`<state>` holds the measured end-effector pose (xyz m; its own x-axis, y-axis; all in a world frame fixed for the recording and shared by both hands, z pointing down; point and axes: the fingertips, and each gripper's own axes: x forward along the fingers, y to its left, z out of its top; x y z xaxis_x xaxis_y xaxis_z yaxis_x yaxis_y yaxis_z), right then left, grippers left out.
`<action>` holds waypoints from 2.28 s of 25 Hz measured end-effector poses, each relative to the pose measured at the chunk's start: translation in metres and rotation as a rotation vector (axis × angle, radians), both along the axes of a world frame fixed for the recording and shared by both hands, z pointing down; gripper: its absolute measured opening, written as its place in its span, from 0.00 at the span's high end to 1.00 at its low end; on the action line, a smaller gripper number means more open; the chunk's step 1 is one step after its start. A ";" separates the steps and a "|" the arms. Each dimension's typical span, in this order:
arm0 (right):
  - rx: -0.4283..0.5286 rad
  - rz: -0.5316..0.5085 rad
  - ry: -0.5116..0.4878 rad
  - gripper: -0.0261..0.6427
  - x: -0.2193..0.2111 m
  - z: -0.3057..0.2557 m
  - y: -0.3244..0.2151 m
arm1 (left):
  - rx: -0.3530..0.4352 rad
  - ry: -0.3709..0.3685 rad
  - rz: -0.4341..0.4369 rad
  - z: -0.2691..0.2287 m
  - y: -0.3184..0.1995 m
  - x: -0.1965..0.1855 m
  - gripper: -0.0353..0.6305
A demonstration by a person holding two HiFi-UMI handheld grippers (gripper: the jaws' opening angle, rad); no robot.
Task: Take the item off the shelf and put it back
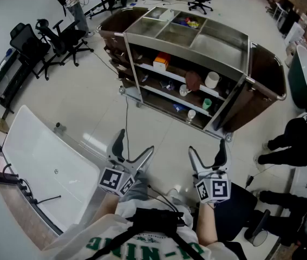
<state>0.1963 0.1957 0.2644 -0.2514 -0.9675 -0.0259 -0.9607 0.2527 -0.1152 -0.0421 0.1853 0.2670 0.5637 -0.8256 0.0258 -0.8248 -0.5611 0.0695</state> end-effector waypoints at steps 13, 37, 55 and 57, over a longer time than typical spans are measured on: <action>-0.001 0.106 0.035 0.17 -0.129 0.003 -0.155 | 0.044 0.013 0.135 -0.010 -0.175 -0.099 0.33; -0.040 0.049 -0.014 0.17 -0.096 0.021 -0.221 | 0.031 -0.045 0.093 0.025 -0.242 -0.077 0.33; -0.046 -0.023 0.032 0.17 -0.028 0.072 -0.253 | 0.009 -0.074 0.020 0.068 -0.272 -0.011 0.33; -0.053 -0.020 0.042 0.17 -0.030 0.098 -0.262 | -0.001 -0.083 0.025 0.097 -0.277 -0.011 0.33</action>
<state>0.1662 -0.0666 0.3621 -0.2708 -0.9619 0.0362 -0.9597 0.2669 -0.0882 -0.0528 -0.0920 0.3639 0.5804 -0.8110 0.0741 -0.8133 -0.5819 0.0017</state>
